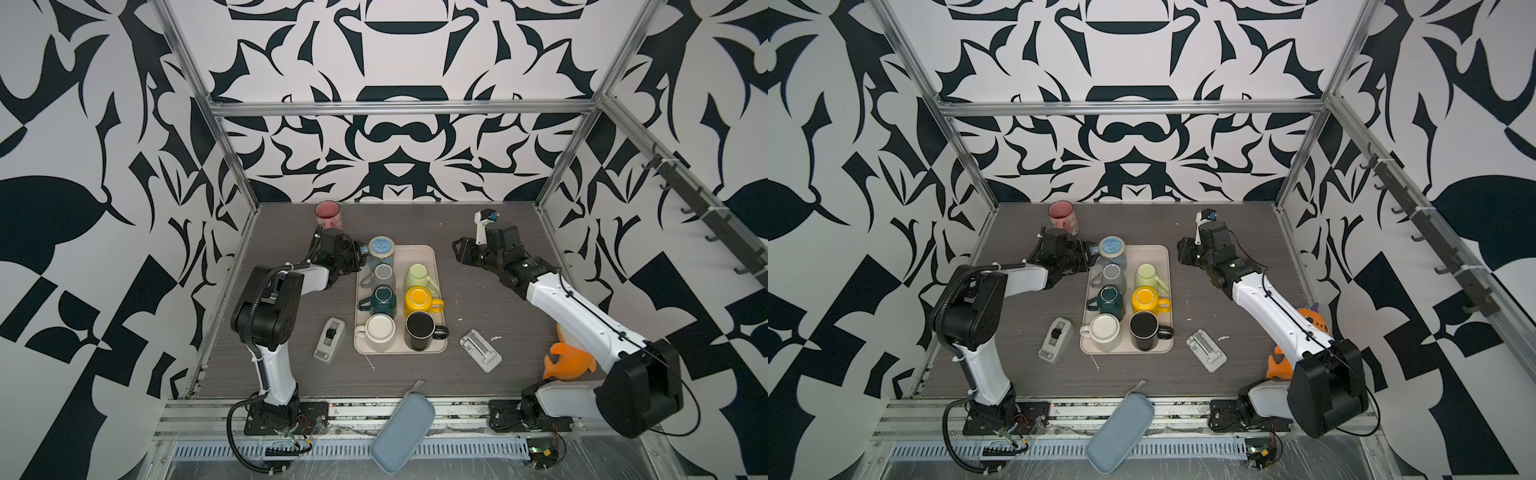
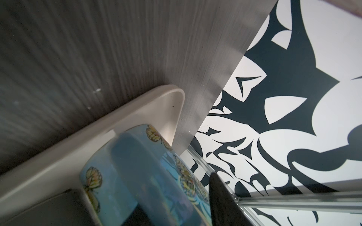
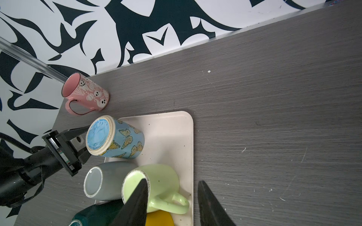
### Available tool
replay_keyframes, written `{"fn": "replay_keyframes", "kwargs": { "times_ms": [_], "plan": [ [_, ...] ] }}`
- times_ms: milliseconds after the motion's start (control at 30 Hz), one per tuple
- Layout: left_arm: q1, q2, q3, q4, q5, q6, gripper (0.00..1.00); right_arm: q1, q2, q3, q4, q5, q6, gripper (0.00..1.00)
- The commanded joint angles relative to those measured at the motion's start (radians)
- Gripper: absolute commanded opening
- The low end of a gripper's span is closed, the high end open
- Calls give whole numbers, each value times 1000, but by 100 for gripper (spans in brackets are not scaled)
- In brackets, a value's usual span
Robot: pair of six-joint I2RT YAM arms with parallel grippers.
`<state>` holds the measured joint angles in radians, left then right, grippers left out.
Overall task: Turn the mug right side up
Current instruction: Pick up the mug from the tray.
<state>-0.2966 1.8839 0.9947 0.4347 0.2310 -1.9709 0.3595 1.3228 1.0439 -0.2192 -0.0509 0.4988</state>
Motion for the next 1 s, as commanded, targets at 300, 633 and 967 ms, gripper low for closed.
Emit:
{"fn": "replay_keyframes", "kwargs": {
  "times_ms": [300,633,967],
  "plan": [
    [-1,26,35,68,19,-19,14,-5,-13,11,31,16,9,44],
    [-2,-20,62,152,42,60,0,-5,-25,2,29,19,12,44],
    [-2,-179,133,8,84,336,0,-5,-36,-1,29,9,18,42]
  ]
}}
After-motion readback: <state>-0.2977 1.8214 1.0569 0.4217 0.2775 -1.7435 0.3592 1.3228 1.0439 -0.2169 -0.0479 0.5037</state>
